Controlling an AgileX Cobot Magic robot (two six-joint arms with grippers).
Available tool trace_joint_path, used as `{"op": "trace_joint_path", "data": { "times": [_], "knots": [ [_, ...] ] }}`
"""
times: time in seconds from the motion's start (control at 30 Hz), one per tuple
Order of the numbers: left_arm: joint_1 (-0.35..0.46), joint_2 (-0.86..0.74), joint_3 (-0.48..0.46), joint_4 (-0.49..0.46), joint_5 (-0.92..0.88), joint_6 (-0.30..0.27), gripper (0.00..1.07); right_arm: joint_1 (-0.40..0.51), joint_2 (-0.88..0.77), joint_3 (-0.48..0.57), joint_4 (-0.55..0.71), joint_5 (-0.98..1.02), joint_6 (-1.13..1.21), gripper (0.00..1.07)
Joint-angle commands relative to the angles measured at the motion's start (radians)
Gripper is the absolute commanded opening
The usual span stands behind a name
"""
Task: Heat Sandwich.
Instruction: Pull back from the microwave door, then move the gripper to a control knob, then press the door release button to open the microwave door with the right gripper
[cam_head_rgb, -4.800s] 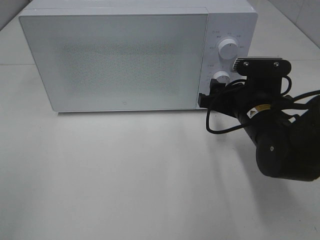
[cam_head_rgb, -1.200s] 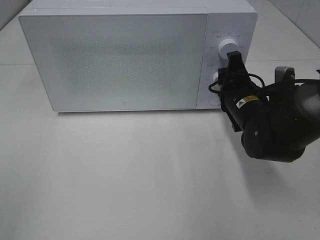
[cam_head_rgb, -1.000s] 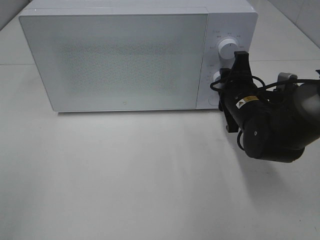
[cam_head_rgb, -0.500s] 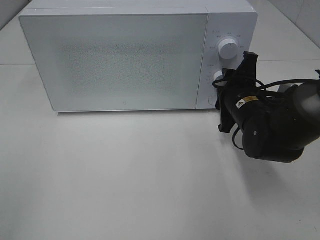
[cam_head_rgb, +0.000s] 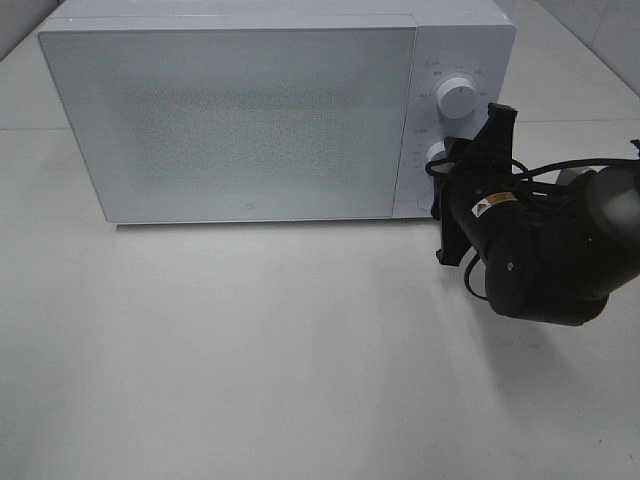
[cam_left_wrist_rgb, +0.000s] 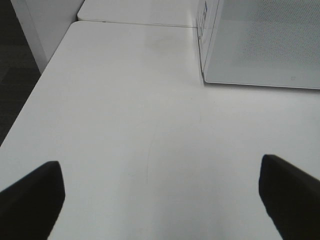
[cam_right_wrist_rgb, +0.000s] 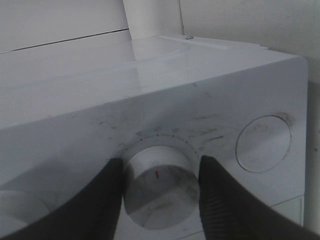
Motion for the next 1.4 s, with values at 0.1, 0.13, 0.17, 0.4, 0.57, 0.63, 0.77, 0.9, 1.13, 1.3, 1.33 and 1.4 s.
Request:
{"op": "trace_joint_path", "data": {
  "times": [0.1, 0.13, 0.17, 0.4, 0.57, 0.63, 0.77, 0.9, 1.13, 1.3, 1.33, 1.4],
  "knots": [
    [0.003, -0.027, 0.004, -0.008, -0.008, 0.001, 1.01, -0.007, -0.014, -0.011, 0.019, -0.186, -0.028, 0.22],
    [0.003, -0.027, 0.004, -0.008, -0.008, 0.001, 1.01, -0.007, -0.014, -0.011, 0.019, -0.186, -0.028, 0.22],
    [0.003, -0.027, 0.004, -0.008, -0.008, 0.001, 1.01, -0.007, -0.014, -0.011, 0.019, -0.186, -0.032, 0.24],
    [0.003, -0.027, 0.004, -0.008, -0.008, 0.001, 1.01, -0.007, -0.014, -0.011, 0.027, -0.190, -0.075, 0.45],
    [0.003, -0.027, 0.004, -0.008, -0.008, 0.001, 1.01, -0.007, -0.014, -0.011, 0.047, -0.190, -0.093, 0.58],
    [0.003, -0.027, 0.004, -0.008, -0.008, 0.001, 1.01, -0.007, -0.014, -0.011, 0.047, -0.190, -0.097, 0.62],
    [0.003, -0.027, 0.004, -0.008, -0.008, 0.001, 1.01, -0.007, -0.014, -0.011, 0.045, -0.190, -0.103, 0.73],
    [0.003, -0.027, 0.004, -0.008, -0.008, 0.001, 1.01, -0.007, -0.014, -0.007, 0.033, -0.191, -0.095, 0.76],
    [0.003, -0.027, 0.004, -0.008, -0.008, 0.001, 1.01, -0.007, -0.014, -0.007, -0.006, -0.191, -0.068, 0.76],
    [0.003, -0.027, 0.004, -0.008, -0.008, 0.001, 1.01, -0.007, -0.017, 0.007, -0.069, -0.191, -0.044, 0.76],
    [0.003, -0.027, 0.004, -0.008, -0.008, 0.001, 1.01, -0.007, -0.017, 0.027, -0.078, -0.191, -0.035, 0.76],
    [0.003, -0.027, 0.004, -0.008, -0.008, 0.001, 1.01, -0.007, -0.017, 0.039, -0.081, -0.191, -0.031, 0.76]
  ]
}}
